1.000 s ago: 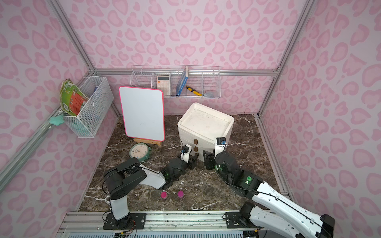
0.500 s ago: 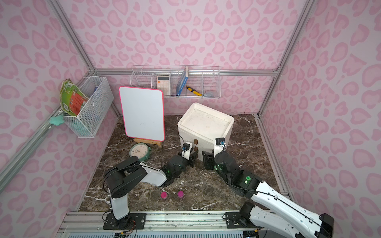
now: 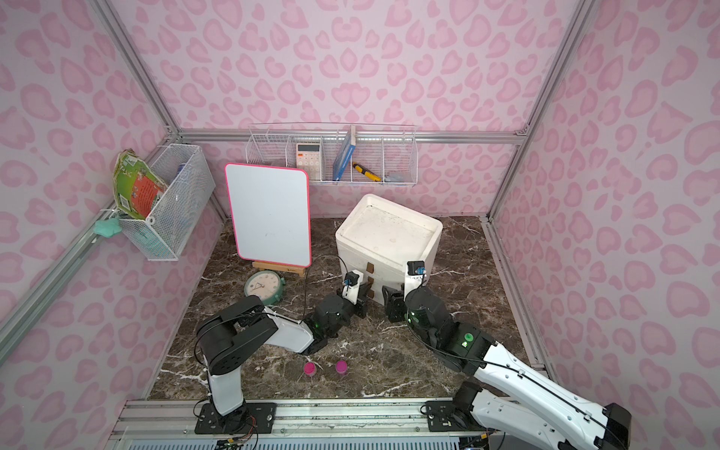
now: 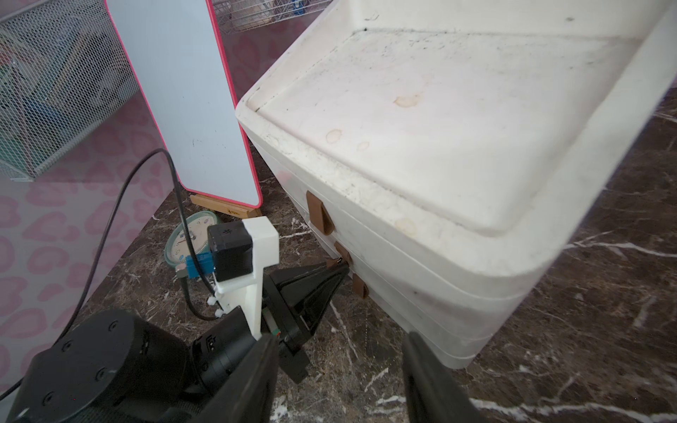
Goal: Put the paint cans in the drawer according to color
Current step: Open the drawer in the storage box.
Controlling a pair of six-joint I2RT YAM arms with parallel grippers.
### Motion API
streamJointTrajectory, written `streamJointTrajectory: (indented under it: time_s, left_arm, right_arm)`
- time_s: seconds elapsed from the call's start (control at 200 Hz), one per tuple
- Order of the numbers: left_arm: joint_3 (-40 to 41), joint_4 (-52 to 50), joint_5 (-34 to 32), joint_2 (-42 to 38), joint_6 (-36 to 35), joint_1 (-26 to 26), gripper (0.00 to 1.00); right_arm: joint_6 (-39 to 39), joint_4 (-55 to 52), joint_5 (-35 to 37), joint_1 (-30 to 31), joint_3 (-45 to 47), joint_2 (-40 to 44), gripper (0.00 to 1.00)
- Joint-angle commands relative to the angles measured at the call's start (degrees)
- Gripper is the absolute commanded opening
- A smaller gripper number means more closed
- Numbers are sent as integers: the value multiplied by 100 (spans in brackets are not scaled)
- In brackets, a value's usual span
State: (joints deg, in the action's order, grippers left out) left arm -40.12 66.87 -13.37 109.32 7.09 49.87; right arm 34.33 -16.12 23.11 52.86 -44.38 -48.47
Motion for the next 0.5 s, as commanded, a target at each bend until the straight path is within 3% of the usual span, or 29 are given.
streamJointTrajectory:
  time_s: [0.0, 0.495]
  left_arm:
    - [91, 210, 45, -97, -66, -3, 0]
    - [882, -213, -7, -964, 13, 63, 0]
  right_arm:
    - [13, 135, -2, 3, -1, 17, 57]
    - [-27, 127, 18, 2, -49, -33, 57]
